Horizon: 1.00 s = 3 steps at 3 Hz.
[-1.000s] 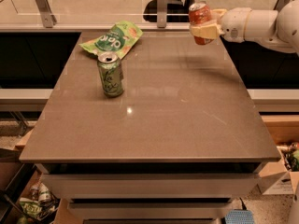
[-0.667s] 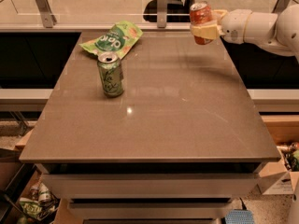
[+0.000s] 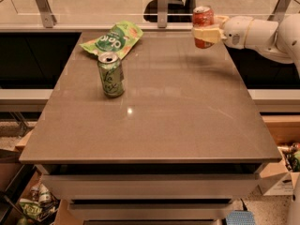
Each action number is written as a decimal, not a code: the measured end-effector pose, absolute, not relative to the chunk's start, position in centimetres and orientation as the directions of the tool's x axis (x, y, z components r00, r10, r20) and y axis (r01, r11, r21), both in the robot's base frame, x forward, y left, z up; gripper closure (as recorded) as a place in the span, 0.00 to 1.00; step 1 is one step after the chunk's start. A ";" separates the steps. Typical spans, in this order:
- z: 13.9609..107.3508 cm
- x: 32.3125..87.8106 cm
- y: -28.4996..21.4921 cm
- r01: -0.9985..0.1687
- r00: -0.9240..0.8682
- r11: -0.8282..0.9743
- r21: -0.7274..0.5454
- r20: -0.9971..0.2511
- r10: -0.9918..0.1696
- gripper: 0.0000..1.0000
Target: Place coke can upright
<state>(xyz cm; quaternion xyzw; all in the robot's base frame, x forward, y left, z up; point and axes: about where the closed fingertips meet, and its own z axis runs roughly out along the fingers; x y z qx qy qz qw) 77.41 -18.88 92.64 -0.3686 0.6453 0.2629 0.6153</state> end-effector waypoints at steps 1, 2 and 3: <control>92.3 77.3 -18.9 -0.803 0.001 0.590 -0.078 -0.992 -0.130 1.00; 91.7 77.4 -18.8 -0.815 -0.022 0.579 -0.041 -0.995 -0.101 1.00; 91.1 77.7 -18.5 -0.827 -0.043 0.562 -0.005 -0.997 -0.071 1.00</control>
Offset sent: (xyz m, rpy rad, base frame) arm 0.0003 -0.0064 -0.0133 0.0862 0.0829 0.0294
